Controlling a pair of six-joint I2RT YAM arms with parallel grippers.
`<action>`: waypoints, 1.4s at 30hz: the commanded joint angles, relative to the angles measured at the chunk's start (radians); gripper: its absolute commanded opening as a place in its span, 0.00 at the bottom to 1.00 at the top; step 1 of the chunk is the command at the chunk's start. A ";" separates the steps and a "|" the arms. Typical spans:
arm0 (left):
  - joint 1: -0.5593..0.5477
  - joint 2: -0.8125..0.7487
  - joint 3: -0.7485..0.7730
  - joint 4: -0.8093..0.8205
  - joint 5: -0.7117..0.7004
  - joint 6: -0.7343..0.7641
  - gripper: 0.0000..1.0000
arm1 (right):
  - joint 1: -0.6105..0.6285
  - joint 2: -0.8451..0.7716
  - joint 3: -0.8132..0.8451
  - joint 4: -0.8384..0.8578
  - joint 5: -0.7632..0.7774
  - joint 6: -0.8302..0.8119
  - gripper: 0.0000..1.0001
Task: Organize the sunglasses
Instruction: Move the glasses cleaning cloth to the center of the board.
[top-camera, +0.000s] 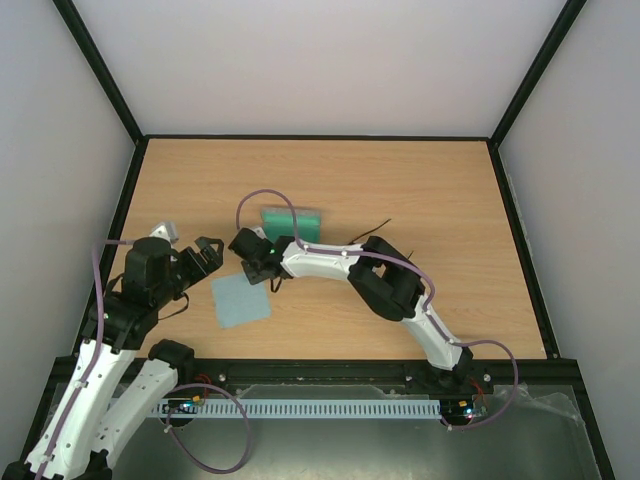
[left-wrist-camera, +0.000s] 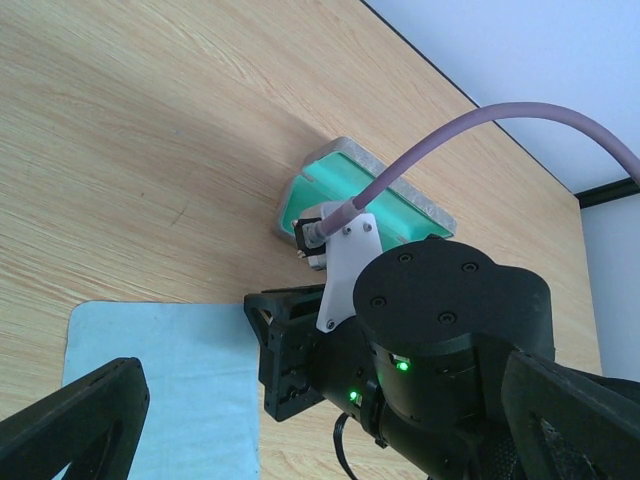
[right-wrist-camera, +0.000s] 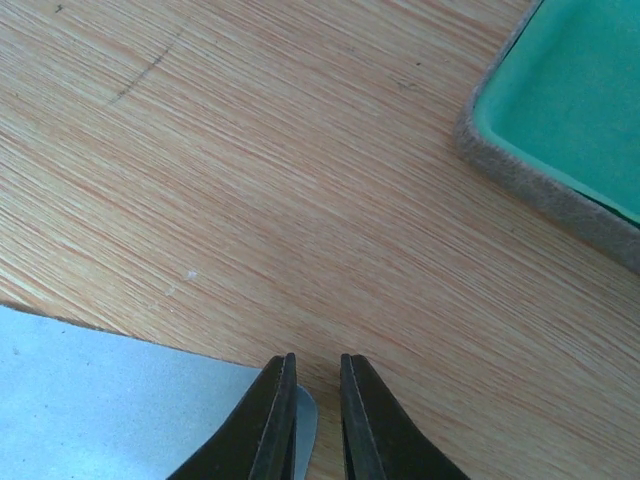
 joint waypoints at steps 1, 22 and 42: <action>0.005 -0.013 -0.008 -0.014 0.012 -0.005 0.99 | 0.022 0.033 -0.002 -0.059 0.028 -0.009 0.15; 0.006 0.000 -0.005 0.000 0.020 -0.004 0.99 | 0.046 -0.023 -0.091 -0.071 0.112 0.004 0.01; 0.003 0.157 -0.167 0.236 0.212 0.031 1.00 | -0.137 -0.386 -0.536 0.104 0.171 -0.012 0.01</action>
